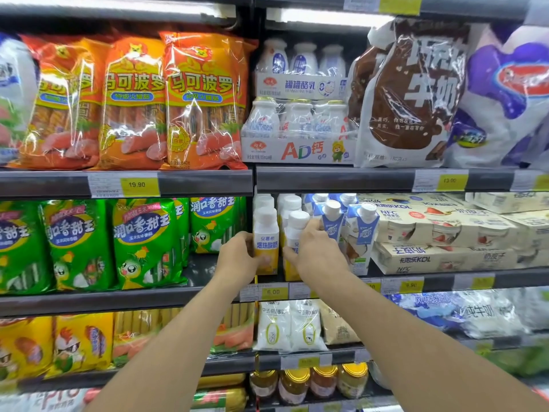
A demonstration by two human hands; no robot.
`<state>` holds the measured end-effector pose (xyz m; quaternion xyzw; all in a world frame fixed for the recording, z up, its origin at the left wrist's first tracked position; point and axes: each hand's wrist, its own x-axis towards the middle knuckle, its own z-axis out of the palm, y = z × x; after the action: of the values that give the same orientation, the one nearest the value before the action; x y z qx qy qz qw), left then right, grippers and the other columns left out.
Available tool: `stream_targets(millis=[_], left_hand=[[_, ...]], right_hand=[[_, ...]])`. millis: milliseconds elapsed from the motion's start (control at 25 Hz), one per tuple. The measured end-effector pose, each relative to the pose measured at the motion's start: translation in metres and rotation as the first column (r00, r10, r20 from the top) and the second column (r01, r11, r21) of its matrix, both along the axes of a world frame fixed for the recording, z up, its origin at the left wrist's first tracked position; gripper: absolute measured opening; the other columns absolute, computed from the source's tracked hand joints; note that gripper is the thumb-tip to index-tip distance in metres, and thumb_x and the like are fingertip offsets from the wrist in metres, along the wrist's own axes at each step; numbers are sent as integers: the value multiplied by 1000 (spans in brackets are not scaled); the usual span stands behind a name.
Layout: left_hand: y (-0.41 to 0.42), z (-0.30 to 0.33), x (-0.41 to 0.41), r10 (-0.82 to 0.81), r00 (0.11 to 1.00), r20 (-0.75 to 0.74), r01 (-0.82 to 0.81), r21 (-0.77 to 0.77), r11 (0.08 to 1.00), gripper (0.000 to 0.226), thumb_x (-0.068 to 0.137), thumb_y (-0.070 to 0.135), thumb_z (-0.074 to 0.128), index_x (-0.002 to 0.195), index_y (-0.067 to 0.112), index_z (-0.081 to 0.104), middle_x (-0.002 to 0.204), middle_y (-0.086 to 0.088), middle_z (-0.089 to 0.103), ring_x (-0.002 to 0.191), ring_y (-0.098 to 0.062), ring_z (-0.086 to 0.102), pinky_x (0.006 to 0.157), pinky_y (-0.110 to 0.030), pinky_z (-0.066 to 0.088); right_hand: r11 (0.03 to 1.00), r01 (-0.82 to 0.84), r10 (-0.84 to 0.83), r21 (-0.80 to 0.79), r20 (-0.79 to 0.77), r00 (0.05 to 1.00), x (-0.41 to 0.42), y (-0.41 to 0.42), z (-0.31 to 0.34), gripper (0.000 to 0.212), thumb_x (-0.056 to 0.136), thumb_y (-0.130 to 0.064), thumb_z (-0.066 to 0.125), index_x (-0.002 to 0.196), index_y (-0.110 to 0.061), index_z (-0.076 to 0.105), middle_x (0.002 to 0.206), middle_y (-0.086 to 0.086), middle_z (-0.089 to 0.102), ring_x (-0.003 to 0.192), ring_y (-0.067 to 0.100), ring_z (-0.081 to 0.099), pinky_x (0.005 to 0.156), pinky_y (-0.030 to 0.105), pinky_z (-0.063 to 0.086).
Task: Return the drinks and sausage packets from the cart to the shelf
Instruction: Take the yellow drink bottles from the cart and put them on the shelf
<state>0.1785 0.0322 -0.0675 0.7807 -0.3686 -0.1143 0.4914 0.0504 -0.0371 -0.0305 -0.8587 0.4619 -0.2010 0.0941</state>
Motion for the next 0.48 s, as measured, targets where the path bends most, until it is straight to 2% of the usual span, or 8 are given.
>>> stream_targets(millis=[200, 360, 480], left_hand=[[-2, -3, -1, 4, 1000, -13, -5, -8, 1000, 43, 77, 16, 81, 115, 18, 60, 102, 2, 69, 95, -17, 64, 89, -39, 53], [-2, -4, -2, 29, 999, -25, -28, 9, 1000, 45, 78, 16, 80, 118, 17, 59, 103, 2, 68, 96, -17, 63, 90, -40, 53], [1, -4, -5, 39, 996, -77, -32, 84, 996, 64, 77, 23, 81, 133, 14, 50, 119, -3, 66, 107, -21, 62, 96, -43, 51]], right_hand=[[1000, -7, 7, -28, -17, 1000, -2, -1, -1, 66, 95, -41, 55, 140, -1, 28, 119, 17, 64, 107, 35, 66, 76, 41, 56], [999, -38, 38, -1, -12, 999, -7, -1, -2, 76, 92, -52, 56, 141, -2, 26, 122, 17, 64, 110, 36, 65, 78, 42, 57], [998, -61, 60, 18, 41, 997, -16, 4, 1, 76, 88, -58, 58, 136, -6, 30, 114, 15, 68, 107, 36, 67, 74, 41, 56]])
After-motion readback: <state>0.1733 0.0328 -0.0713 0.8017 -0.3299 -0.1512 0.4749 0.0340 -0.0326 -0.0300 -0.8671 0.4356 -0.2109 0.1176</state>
